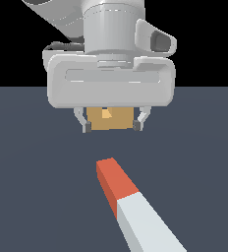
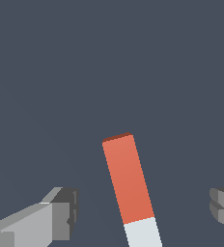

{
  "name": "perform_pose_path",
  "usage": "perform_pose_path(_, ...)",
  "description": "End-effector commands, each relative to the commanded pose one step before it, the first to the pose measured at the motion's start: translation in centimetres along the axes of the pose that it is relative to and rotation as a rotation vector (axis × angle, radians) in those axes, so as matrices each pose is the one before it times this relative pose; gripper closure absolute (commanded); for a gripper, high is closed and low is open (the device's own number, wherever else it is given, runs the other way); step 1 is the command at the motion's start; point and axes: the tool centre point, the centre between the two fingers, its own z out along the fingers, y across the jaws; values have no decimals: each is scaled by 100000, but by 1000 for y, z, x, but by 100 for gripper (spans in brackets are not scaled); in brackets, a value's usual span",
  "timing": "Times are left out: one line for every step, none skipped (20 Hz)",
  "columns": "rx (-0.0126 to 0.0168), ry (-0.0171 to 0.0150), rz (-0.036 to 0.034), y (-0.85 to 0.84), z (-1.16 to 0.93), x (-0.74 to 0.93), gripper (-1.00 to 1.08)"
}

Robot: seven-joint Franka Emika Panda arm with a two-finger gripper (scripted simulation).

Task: Insert the peg into the horizontal hole in a box.

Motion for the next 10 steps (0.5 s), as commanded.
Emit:
perform_pose_path(-200,-16,-3755,45,832,-1828,-92)
perform_pose_path(-81,-1,-1508,31,333,-732,-92)
perform_pose_path(-82,-1,-1522,34,336,-738,-92)
perform_pose_path(-83,0,-1536,38,339,-746,-92)
perform_pose_path(-84,1,-1546,41,341,-751,-92)
perform_pose_path(-82,1,-1500,43,331,-728,-92)
perform_pose_path(-79,1,-1436,45,316,-696,-92)
perform_pose_path(-75,2,-1369,46,301,-665,-92)
perform_pose_path(-71,2,-1301,46,285,-632,-92)
perform_pose_path(-68,2,-1233,47,270,-597,-92)
